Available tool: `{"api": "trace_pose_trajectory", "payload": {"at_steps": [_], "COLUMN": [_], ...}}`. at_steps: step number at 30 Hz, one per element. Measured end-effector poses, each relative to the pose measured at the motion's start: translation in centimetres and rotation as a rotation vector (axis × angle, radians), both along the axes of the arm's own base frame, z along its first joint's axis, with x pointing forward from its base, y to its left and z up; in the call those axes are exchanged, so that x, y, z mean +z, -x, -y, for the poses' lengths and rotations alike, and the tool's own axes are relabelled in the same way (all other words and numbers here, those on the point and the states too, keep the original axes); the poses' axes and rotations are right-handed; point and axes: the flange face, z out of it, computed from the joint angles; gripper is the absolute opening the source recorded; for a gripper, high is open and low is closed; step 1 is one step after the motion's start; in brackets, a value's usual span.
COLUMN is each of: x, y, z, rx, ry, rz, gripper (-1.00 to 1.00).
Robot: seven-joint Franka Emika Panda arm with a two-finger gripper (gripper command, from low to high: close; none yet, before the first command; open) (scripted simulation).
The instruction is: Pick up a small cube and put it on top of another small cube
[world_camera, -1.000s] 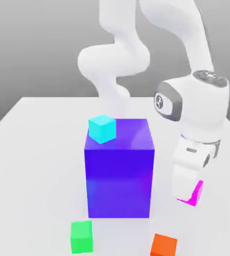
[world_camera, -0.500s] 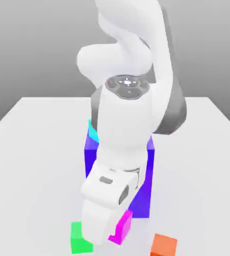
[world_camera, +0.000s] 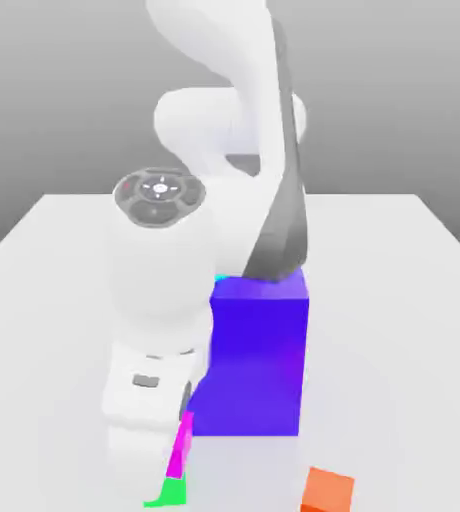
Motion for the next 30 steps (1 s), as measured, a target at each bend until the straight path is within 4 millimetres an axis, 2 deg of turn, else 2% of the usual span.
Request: {"api": "trace_pose_trajectory", "payload": {"at_steps": [5,12,20,22,26,27,30], "x": [0.3,0.4,2.0,0.8,-3.2,-3.8,-3.8], "y": [0.8,2.6,3.9,3.8,3.8,3.9,3.9], "z": [1.1,1.0,0.5,0.4,0.4,0.5,0.5], "rx": [0.121,0.304,0.53,0.551,0.556,0.556,0.556], "ry": [-0.019,-0.051,-0.071,-0.07,-0.071,-0.072,-0.072], "rz": [-0.008,-0.005,0.06,0.07,0.072,0.071,0.071], "gripper": [-1.0,-1.0,-1.0,-1.0,-1.0,1.0,1.0]}}
